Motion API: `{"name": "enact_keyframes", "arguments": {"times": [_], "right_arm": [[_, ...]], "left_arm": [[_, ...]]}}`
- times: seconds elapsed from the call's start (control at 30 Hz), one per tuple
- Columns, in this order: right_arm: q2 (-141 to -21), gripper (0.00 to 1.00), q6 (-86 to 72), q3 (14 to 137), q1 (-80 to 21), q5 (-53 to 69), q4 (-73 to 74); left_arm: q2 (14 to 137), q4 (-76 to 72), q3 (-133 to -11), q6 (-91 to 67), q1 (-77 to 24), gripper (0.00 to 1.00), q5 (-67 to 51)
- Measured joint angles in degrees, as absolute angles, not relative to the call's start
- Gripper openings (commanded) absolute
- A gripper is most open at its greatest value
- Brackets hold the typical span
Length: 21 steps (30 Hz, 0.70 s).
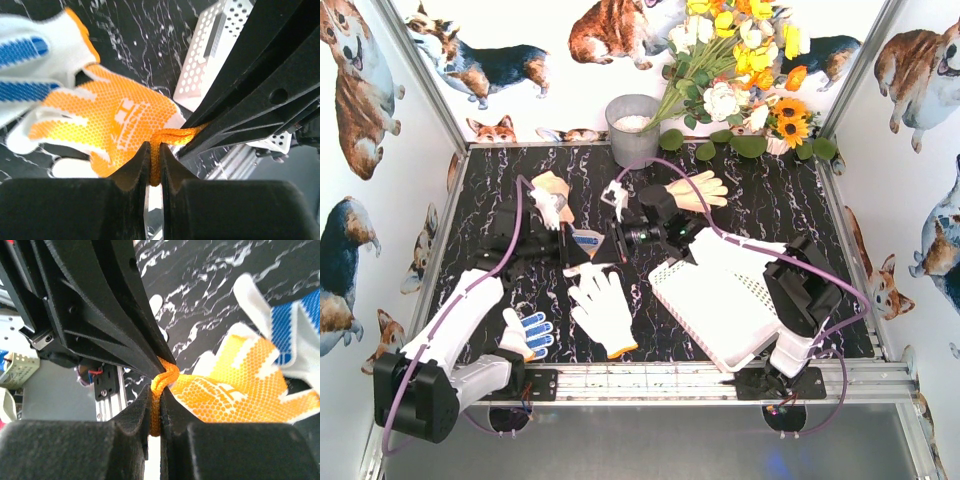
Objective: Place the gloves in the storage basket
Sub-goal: Pair the glove with the glove.
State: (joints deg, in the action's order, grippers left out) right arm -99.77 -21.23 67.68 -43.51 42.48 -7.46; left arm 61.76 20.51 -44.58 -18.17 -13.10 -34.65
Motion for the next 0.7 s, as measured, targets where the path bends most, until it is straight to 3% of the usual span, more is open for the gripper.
{"name": "enact_keyframes", "arguments": {"times": [0.7], "right_arm": [[-96.6, 0.0, -27.5, 55.4, -48.0, 42.5, -9.5]], "left_arm": [[64.5, 20.7, -35.6, -25.5, -15.2, 0.0, -44.2]]}}
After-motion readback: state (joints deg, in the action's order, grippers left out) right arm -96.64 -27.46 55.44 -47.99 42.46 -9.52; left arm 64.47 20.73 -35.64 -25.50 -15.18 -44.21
